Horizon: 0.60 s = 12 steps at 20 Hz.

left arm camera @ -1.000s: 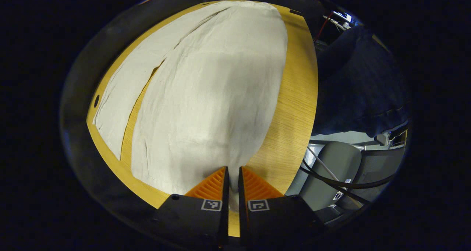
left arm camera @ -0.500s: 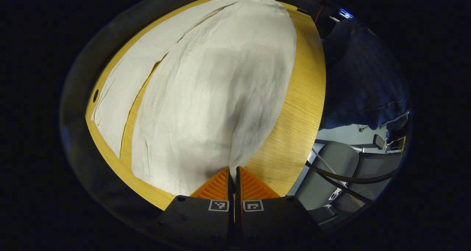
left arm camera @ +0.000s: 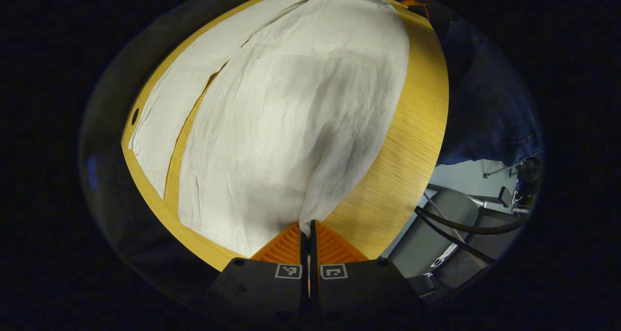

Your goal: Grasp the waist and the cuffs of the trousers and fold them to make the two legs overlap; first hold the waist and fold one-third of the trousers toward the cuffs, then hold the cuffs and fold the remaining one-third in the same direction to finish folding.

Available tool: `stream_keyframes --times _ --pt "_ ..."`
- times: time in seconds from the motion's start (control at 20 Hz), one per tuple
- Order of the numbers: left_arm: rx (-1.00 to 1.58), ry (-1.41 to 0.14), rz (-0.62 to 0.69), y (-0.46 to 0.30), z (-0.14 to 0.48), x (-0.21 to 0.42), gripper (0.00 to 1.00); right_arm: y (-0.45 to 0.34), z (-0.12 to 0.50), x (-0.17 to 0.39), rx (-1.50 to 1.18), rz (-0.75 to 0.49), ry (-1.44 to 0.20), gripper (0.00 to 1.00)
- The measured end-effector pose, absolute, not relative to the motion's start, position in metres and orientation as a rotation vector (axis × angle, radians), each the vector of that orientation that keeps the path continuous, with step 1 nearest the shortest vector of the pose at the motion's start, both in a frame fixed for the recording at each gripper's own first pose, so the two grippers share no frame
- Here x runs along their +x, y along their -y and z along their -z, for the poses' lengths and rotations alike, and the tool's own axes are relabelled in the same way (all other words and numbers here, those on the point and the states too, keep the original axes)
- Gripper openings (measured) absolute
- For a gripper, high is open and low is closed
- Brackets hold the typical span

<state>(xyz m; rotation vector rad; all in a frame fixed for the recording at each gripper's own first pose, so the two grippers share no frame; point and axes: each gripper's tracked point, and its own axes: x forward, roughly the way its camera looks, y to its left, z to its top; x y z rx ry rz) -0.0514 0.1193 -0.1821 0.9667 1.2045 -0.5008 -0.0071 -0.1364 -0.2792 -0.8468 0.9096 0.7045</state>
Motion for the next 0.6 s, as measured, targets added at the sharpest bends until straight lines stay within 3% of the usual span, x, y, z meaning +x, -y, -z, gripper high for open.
stream_keyframes --times 0.4,0.6 --pt "0.930 -1.239 0.411 -0.120 0.182 -0.048 0.00 0.145 0.318 -0.006 -0.893 -0.823 -1.038 0.97" --pt "0.920 -1.250 0.388 -0.119 0.181 -0.046 0.00 0.145 0.321 -0.009 -0.860 -0.855 -1.087 0.88"
